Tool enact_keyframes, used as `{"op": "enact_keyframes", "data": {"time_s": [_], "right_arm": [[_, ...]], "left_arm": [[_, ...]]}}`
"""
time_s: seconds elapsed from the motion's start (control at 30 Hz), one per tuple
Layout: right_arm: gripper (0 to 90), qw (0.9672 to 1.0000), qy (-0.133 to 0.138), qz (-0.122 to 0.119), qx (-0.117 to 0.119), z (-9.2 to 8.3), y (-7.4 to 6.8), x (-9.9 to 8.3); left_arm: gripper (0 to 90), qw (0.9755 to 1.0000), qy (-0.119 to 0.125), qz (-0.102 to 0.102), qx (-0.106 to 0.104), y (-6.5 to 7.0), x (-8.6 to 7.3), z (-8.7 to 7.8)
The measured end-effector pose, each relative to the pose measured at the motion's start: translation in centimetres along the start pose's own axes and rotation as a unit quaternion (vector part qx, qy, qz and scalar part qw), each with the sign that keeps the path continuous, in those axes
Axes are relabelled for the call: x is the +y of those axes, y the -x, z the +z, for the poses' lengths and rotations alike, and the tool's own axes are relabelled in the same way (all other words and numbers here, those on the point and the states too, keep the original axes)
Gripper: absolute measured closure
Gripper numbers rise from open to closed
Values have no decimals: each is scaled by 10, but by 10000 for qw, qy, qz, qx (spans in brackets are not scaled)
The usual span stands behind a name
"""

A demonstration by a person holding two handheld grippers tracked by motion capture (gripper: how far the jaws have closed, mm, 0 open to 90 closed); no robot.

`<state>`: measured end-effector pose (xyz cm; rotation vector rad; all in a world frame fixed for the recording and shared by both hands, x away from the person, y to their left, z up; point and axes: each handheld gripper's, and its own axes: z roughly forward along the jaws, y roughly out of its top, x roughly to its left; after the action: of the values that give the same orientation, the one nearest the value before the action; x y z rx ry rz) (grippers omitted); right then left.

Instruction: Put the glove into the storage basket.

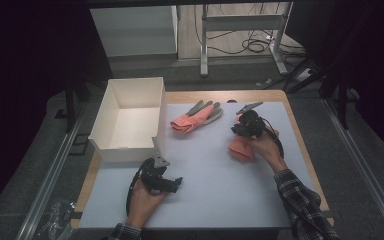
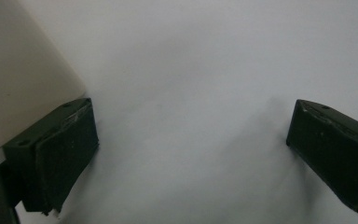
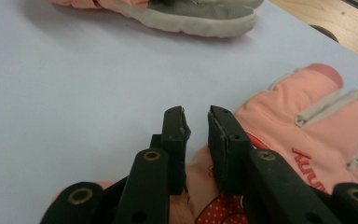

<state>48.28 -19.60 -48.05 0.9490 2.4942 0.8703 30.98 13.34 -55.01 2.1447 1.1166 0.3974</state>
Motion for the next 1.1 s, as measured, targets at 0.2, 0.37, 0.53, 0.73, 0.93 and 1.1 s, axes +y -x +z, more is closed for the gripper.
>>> {"op": "enact_keyframes", "data": {"time_s": [0.2, 0.37, 0.53, 0.73, 0.93, 1.1], "right_arm": [[666, 9998, 90, 94, 119, -9, -2, -5], [599, 9998, 81, 22, 155, -26, -15, -9], [479, 9998, 110, -138, 68, -32, -32, -19], [448, 9993, 152, -317, 94, -46, -53, -32], [448, 9989, 177, -387, 191, -60, -68, -41], [425, 9989, 61, -457, -67, -61, -70, -54]], "left_arm": [[18, 10000, -2, -1, -3, 0, 0, 0], [18, 10000, -2, 1, -1, 0, 0, 0], [18, 10000, -1, -2, -1, 0, 0, 0], [18, 10000, 2, -4, 1, 0, 0, 0], [18, 10000, 1, 7, 7, 0, 0, 0], [18, 10000, 0, 10, 6, 0, 0, 0]]}}
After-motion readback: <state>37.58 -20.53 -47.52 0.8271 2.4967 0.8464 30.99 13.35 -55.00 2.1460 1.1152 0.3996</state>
